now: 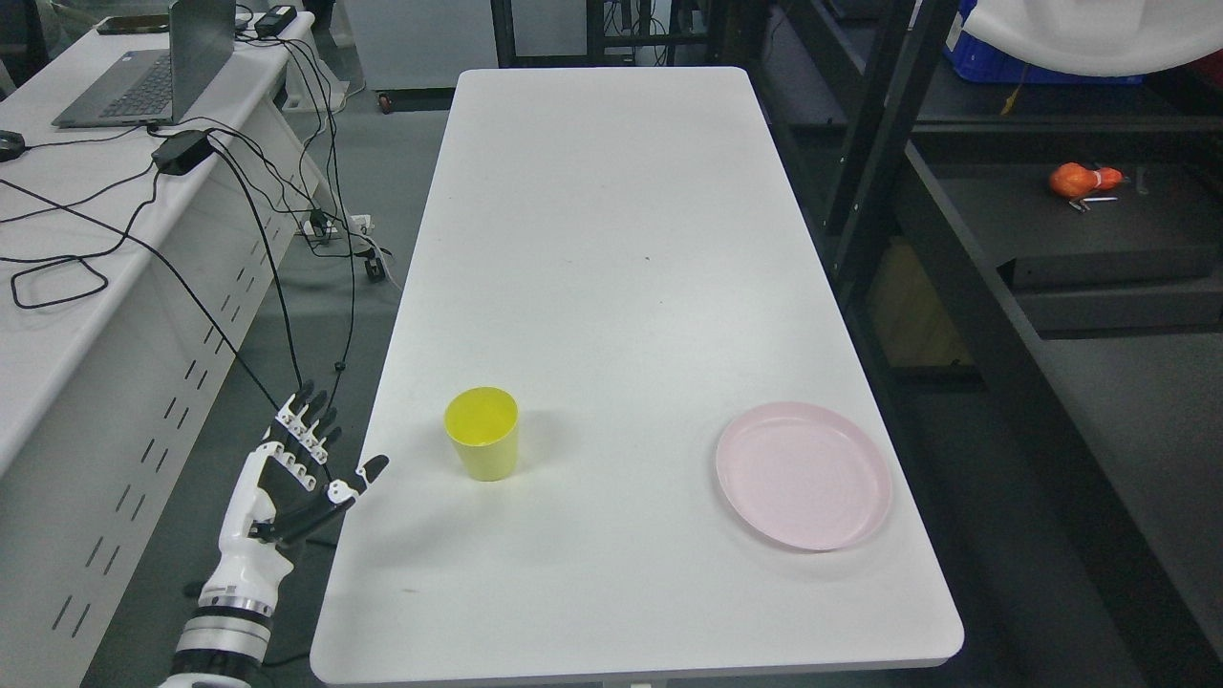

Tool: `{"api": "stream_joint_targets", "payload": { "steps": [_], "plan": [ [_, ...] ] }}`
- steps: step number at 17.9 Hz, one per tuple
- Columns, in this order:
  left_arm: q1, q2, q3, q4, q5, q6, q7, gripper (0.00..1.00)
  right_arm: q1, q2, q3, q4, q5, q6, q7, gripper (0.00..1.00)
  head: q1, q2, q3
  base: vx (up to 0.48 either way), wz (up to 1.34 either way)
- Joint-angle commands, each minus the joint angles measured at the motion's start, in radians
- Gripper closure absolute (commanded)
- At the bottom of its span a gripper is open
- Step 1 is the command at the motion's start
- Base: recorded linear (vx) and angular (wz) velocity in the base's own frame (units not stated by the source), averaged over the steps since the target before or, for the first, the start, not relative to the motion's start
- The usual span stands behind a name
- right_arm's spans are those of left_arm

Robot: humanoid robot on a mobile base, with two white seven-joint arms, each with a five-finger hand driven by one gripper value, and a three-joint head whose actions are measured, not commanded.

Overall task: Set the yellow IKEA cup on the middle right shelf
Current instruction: 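Reach the left hand toward the yellow cup on the table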

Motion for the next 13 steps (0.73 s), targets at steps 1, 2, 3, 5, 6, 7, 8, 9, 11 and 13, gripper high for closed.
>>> {"api": "stream_joint_targets", "payload": {
  "steps": [1, 2, 3, 5, 6, 7, 8, 9, 11, 13],
  "plan": [
    [0.029, 0.017, 0.004, -0.001, 0.0, -0.001, -0.001, 0.01, 0.014, -0.017, 0.017, 0.0, -0.025, 0.0, 0.001, 0.01, 0.0, 0.0, 0.0, 0.0, 0.0],
    [0.029, 0.017, 0.001, 0.002, 0.0, -0.007, -0.002, 0.01, 0.014, -0.017, 0.017, 0.0, -0.025, 0.0, 0.001, 0.01, 0.0, 0.0, 0.0, 0.0, 0.0],
    [0.028, 0.017, -0.002, 0.007, 0.0, -0.007, -0.007, 0.01, 0.014, -0.017, 0.017, 0.0, -0.025, 0.0, 0.001, 0.01, 0.0, 0.0, 0.0, -0.014, 0.0],
    [-0.004, 0.017, -0.002, 0.062, 0.0, -0.007, -0.01, 0.01, 0.014, -0.017, 0.017, 0.0, -0.025, 0.0, 0.001, 0.01, 0.0, 0.0, 0.0, -0.013, 0.0],
    [-0.039, 0.017, -0.001, 0.111, 0.002, -0.007, -0.01, 0.01, 0.014, -0.017, 0.017, 0.0, -0.025, 0.0, 0.001, 0.01, 0.0, 0.0, 0.0, 0.0, 0.0],
    [-0.067, 0.017, 0.001, 0.152, 0.003, -0.007, -0.013, 0.01, 0.014, -0.017, 0.017, 0.0, -0.025, 0.0, 0.001, 0.01, 0.0, 0.0, 0.0, 0.0, 0.0],
    [-0.083, 0.017, -0.001, 0.185, 0.008, -0.005, -0.016, 0.01, 0.014, -0.017, 0.017, 0.0, -0.025, 0.0, 0.001, 0.01, 0.0, 0.0, 0.0, 0.0, 0.0],
    [-0.099, 0.017, -0.004, 0.205, 0.009, -0.005, -0.019, 0.01, 0.014, -0.017, 0.017, 0.0, -0.025, 0.0, 0.001, 0.01, 0.0, 0.0, 0.0, 0.0, 0.0],
    [-0.132, 0.017, -0.019, 0.225, 0.028, -0.005, -0.054, 0.01, 0.014, -0.017, 0.017, 0.0, -0.025, 0.0, 0.001, 0.0, 0.0, 0.0, 0.0, 0.0, 0.0],
    [-0.155, 0.017, -0.046, 0.234, 0.043, -0.004, -0.077, 0.01, 0.014, -0.017, 0.017, 0.0, -0.025, 0.0, 0.001, 0.0, 0.0, 0.0, 0.0, 0.0, 0.0]
  ]
}}
